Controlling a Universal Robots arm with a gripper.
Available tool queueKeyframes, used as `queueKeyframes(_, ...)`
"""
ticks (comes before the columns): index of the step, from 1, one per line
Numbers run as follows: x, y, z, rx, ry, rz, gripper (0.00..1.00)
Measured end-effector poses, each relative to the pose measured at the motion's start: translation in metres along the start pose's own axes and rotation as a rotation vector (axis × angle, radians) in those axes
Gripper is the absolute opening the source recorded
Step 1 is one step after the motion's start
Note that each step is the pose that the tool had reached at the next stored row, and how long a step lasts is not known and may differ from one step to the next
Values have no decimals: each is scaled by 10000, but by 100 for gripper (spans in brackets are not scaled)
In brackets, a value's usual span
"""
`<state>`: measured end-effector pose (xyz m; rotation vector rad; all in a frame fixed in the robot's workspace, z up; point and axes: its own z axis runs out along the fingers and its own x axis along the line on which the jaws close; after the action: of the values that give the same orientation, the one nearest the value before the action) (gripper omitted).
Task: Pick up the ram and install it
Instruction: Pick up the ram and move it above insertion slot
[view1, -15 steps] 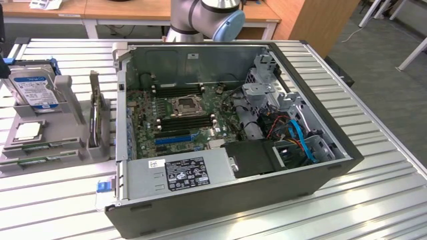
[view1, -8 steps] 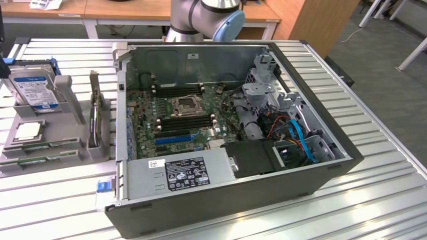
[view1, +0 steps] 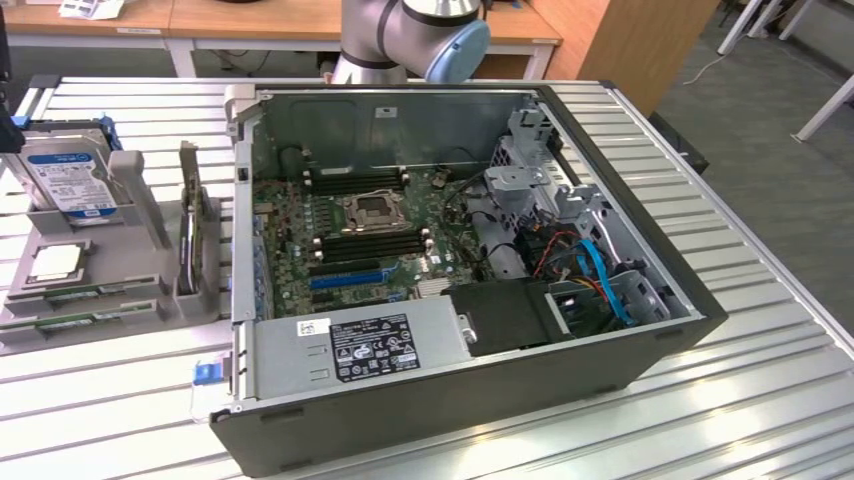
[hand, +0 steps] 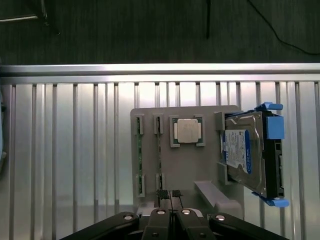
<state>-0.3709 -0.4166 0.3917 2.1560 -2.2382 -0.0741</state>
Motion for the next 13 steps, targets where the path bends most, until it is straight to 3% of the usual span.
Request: queueKeyframes(13,2,-3,51,3,0,-19,10)
